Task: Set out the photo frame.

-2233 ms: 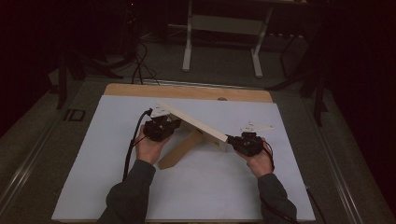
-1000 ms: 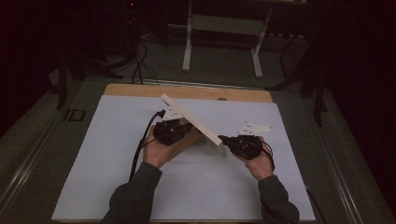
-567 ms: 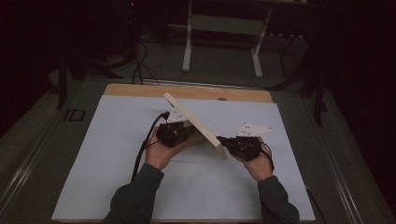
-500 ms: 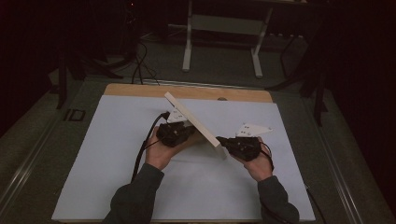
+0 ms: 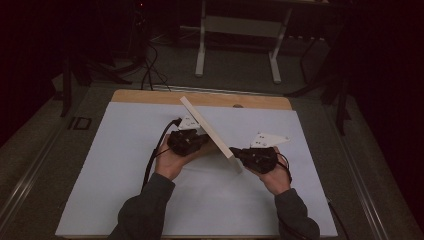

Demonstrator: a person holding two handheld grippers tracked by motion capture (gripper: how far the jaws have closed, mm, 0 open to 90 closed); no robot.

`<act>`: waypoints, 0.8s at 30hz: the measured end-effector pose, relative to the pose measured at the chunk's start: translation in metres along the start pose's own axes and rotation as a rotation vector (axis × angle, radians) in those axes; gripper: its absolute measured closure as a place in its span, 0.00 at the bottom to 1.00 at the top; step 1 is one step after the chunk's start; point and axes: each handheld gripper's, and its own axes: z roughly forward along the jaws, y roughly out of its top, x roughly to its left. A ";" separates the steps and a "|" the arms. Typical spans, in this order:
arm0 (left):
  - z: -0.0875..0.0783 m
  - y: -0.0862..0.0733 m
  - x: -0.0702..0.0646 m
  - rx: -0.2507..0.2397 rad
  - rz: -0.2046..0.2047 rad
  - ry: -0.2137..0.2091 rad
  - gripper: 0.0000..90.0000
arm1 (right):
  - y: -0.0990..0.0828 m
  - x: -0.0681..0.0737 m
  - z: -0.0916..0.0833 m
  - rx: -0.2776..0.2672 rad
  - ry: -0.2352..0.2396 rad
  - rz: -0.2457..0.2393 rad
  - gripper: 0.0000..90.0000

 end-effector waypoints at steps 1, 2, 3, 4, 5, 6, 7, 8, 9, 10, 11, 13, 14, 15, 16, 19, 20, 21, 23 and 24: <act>0.000 0.000 0.001 0.001 0.001 -0.003 1.00 | 0.000 0.000 0.000 0.001 0.000 -0.001 1.00; 0.000 0.000 0.001 0.002 0.003 -0.006 1.00 | 0.001 0.001 0.000 -0.001 0.001 -0.003 1.00; 0.000 0.000 0.002 0.004 0.004 -0.012 1.00 | 0.002 0.001 0.000 0.001 0.000 -0.006 1.00; 0.000 0.000 0.003 0.003 0.003 -0.015 1.00 | 0.002 0.002 0.000 0.000 0.001 -0.008 1.00; 0.000 0.000 0.003 0.002 0.002 -0.018 1.00 | 0.002 0.002 0.000 -0.001 0.003 -0.011 1.00; 0.000 0.000 0.004 0.002 0.003 -0.020 1.00 | 0.002 0.003 0.000 0.000 0.005 -0.013 1.00; 0.001 0.000 0.004 0.004 0.002 -0.023 1.00 | 0.003 0.003 0.000 0.002 0.005 -0.015 1.00; 0.001 0.000 0.005 0.009 0.005 -0.025 1.00 | 0.003 0.004 0.000 0.002 0.007 -0.017 1.00; 0.002 0.000 0.005 0.013 0.009 -0.026 1.00 | 0.003 0.005 0.000 0.004 0.010 -0.019 1.00; 0.003 0.000 0.005 0.016 0.012 -0.025 1.00 | 0.003 0.005 0.000 0.002 0.010 -0.022 1.00; 0.003 0.000 0.005 0.020 0.016 -0.026 1.00 | 0.004 0.006 0.000 0.000 0.010 -0.022 1.00; 0.004 0.000 0.006 0.020 0.012 -0.026 1.00 | 0.004 0.006 0.000 0.000 0.011 -0.023 1.00; 0.004 0.000 0.005 0.020 0.013 -0.023 1.00 | 0.004 0.007 0.001 0.001 0.014 -0.024 1.00; 0.004 0.000 0.005 0.022 0.014 -0.019 1.00 | 0.005 0.008 0.002 -0.001 0.020 -0.027 1.00; 0.003 0.000 0.004 0.024 0.019 -0.017 1.00 | 0.005 0.008 0.002 -0.001 0.020 -0.027 1.00; 0.003 0.000 0.000 0.030 0.041 -0.019 1.00 | 0.005 0.009 0.002 -0.002 0.034 -0.032 1.00; 0.003 0.000 -0.001 0.031 0.048 -0.018 1.00 | 0.005 0.010 0.002 -0.001 0.033 -0.031 1.00; 0.002 0.000 -0.002 0.032 0.054 -0.017 1.00 | 0.006 0.010 0.002 -0.002 0.034 -0.033 1.00; 0.002 0.000 -0.003 0.031 0.056 -0.020 1.00 | 0.006 0.011 0.002 -0.001 0.033 -0.034 1.00; 0.001 -0.001 -0.004 0.028 0.056 -0.024 1.00 | 0.006 0.012 0.002 0.000 0.035 -0.037 1.00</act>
